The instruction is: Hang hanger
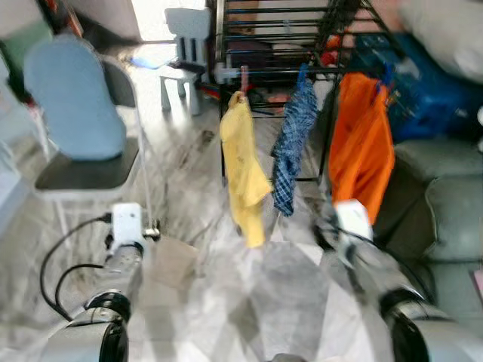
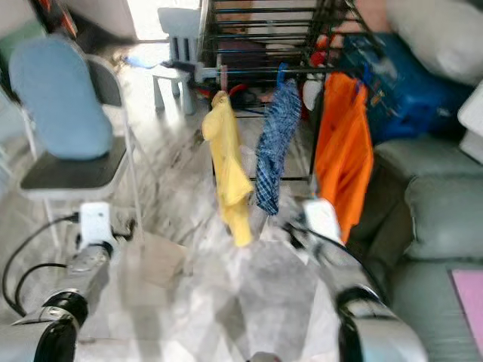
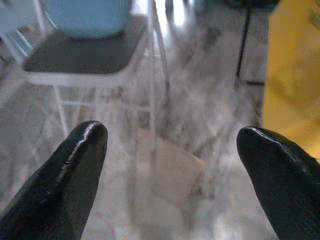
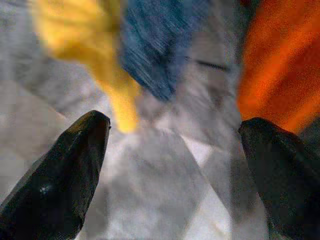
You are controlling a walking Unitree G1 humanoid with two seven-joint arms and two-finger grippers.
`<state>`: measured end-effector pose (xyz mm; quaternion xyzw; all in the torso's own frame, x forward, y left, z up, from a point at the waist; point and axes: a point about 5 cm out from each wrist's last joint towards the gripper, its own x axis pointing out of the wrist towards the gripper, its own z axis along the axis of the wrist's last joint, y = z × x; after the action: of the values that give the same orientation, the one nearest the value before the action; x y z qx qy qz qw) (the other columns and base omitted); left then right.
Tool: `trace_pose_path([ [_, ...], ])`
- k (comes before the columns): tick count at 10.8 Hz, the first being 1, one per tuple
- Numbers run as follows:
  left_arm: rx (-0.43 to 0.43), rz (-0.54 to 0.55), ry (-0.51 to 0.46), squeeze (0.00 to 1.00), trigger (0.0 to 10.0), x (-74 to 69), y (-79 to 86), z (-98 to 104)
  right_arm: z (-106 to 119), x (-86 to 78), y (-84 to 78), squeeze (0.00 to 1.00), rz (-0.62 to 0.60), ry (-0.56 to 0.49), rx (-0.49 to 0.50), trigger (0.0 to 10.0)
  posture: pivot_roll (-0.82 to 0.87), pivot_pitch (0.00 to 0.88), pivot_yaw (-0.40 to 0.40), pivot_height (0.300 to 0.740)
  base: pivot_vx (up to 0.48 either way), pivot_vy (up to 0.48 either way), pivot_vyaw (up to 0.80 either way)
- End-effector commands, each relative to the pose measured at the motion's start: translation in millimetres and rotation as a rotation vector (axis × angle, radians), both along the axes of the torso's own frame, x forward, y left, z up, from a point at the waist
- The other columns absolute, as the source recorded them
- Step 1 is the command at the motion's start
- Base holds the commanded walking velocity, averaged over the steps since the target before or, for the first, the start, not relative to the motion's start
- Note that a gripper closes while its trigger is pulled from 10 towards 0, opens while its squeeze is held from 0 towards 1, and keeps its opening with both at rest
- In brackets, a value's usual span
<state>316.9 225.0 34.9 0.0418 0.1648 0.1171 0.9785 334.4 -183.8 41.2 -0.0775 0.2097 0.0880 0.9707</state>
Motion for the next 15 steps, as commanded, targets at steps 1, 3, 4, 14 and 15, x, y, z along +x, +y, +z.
trace_pose_path([
  [1, 0.031, 0.009, -0.056, 0.0, 10.0, -1.0, 6.3, 5, 12, 8.9, 10.7, 0.0, 0.062, -0.065, -0.061, 10.0, -0.18, 0.0, -0.061, 0.74, 0.0, 0.0, 0.0],
  [3, 0.044, -0.075, -0.278, 0.0, 10.0, -6.4, 1.2, 30, 23, 14.9, 32.6, 0.0, 0.136, -0.087, 0.172, 10.0, -0.15, 0.0, -0.057, 0.74, 0.0, 0.0, 0.0],
  [4, 0.036, -0.132, -0.323, 0.0, 10.0, -24.9, -4.2, 32, 18, 8.8, 24.9, 0.0, 0.099, -0.097, 0.221, 10.0, -0.17, 0.0, -0.04, 0.74, 0.0, 0.0, 0.0],
  [14, 0.113, -0.19, -0.262, 0.0, 10.0, -95.8, -19.2, 27, 19, -53.0, -23.5, 0.0, 0.045, -0.189, -0.028, 10.0, -0.18, 0.0, -0.019, 0.74, 0.0, 0.0, 0.0],
  [15, 0.049, -0.189, -0.327, 0.0, 10.0, -85.6, -25.9, 48, 35, -50.2, -20.8, 0.0, 0.001, -0.21, 0.021, 10.0, -0.19, 0.0, -0.021, 0.74, 0.0, 0.0, 0.0],
])
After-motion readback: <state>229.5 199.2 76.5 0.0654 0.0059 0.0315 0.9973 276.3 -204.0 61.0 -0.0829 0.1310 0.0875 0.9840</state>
